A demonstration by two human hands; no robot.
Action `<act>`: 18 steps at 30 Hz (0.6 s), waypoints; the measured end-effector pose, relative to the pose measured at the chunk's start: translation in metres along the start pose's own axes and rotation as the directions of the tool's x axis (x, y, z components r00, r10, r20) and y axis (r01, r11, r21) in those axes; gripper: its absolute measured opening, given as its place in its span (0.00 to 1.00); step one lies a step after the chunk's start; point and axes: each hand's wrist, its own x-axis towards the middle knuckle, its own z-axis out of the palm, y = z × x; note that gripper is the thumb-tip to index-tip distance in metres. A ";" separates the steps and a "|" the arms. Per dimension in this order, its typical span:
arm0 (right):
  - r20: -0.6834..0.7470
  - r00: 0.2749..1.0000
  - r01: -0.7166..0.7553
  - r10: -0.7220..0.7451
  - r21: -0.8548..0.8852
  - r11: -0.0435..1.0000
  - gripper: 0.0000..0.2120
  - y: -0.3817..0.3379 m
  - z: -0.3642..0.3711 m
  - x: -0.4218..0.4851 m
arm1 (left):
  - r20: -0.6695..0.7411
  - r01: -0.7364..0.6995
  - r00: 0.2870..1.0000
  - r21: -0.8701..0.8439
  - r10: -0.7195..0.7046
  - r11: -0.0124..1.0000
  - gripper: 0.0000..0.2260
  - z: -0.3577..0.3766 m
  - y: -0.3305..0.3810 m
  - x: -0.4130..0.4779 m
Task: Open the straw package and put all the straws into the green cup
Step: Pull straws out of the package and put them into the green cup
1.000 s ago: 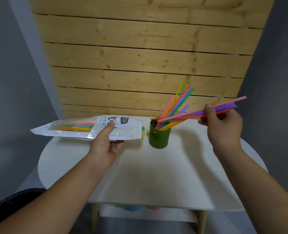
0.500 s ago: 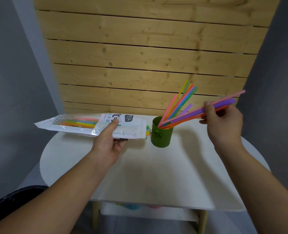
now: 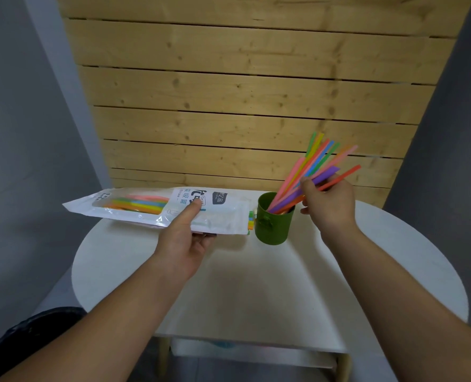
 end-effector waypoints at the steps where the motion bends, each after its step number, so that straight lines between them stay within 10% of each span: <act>1: -0.003 1.000 -0.003 0.003 -0.006 1.000 0.05 0.001 0.002 0.002 | 0.004 0.002 1.000 0.000 -0.002 1.000 0.14 0.000 0.000 0.000; 18: 0.251 0.953 -0.161 0.173 -0.067 0.985 0.02 -0.004 0.016 0.038 | 0.034 0.010 0.999 -0.007 -0.010 1.000 0.13 -0.001 0.002 -0.004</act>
